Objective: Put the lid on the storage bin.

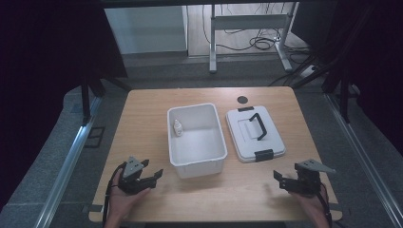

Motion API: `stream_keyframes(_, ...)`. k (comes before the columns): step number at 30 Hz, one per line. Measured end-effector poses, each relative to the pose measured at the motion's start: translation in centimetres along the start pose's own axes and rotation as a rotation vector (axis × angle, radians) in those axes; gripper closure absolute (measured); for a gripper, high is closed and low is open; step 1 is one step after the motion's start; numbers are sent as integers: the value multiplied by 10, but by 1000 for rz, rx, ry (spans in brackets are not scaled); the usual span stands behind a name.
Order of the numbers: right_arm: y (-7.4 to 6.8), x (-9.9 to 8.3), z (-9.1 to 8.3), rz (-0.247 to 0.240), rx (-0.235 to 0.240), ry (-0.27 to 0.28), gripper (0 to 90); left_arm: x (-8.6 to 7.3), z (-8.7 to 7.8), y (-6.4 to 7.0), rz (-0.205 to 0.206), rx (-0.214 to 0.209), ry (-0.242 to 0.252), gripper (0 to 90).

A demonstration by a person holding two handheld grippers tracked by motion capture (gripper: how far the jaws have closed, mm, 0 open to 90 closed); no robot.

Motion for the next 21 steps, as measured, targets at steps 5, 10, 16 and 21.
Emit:
stream_keyframes(5, 6, 1, -3, 37, -10, 18, 86, 0, 1, 3, 14, -2, 4, 314)
stream_keyframes(10, 9, -1, -2, -5, -9, -18, 91, -1, 3, 3, 17, 4, -5, 315)
stream_keyframes(16, 7, 3, -6, -2, -41, -10, 152, -2, 5, 4, 19, 30, -29, 327)
stream_keyframes(21, 8, 5, -7, 13, -35, -20, 182, -2, 6, 5, 30, 33, -40, 328)
Point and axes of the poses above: each handheld gripper's, and its own axes: z roughly forward along the jaws, x roughly out of its top, y roughly to its right, the point moved 3 cm from there along z, roughly forward along the jaws, and after that the axes turned 3 degrees about y, right-handed, at the moved point
